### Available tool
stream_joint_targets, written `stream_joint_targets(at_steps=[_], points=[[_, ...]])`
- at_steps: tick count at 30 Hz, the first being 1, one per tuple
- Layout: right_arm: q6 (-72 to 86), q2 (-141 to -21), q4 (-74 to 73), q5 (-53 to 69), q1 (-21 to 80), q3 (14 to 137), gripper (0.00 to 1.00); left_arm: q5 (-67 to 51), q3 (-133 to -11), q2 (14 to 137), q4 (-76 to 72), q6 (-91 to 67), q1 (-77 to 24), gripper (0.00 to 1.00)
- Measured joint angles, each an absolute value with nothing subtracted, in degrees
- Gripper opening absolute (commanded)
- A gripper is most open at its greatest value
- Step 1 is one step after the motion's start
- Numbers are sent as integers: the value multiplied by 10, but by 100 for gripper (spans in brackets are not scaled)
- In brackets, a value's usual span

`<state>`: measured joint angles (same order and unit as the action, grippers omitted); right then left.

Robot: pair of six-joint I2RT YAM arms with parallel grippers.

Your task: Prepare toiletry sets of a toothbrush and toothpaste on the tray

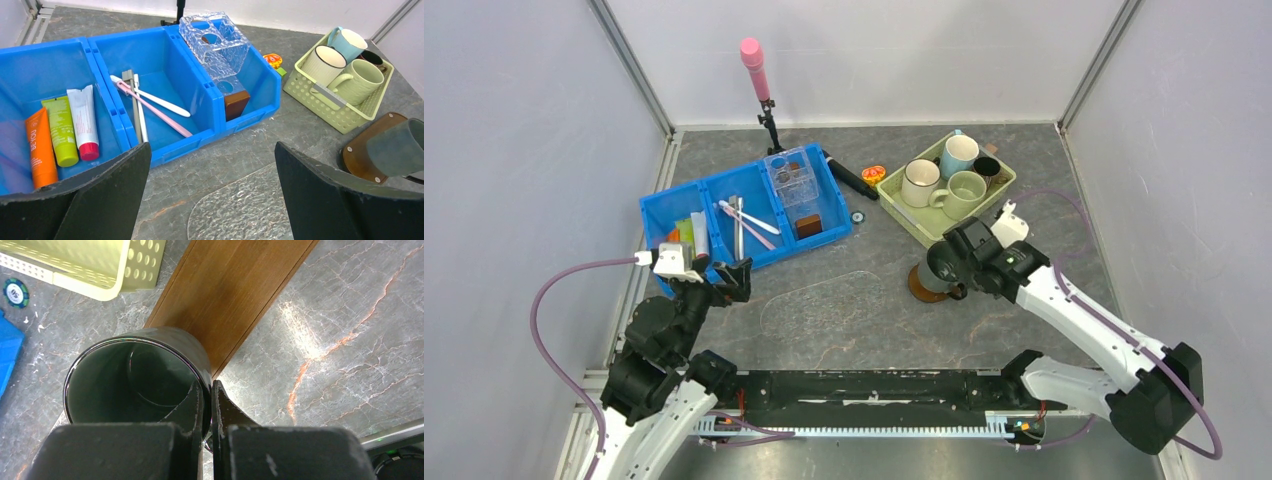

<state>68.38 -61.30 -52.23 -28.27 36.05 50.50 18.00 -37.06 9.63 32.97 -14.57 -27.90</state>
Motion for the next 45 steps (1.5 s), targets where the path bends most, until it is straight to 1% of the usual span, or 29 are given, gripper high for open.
stream_joint_targets(at_steps=[10,15,18,30,40,45], points=[[707,-662,-524,-288,366,505,0,180,-371,93,330,-146,-281,100],[713,-680,-524,-288,366,505,6,180,-371,91,331,-146,-281,100],[717,-686,-524,-291,366,505,13,181,-371,89,331,-146,-282,100],[722,-700,-518,-299,367,510,16,186,-371,89,331,-146,-282,100],[728,-706,-503,-297,368,512,28,190,-371,89,331,-146,-282,100],[731,-706,-498,-296,368,513,32,191,-371,89,331,-146,-282,100]])
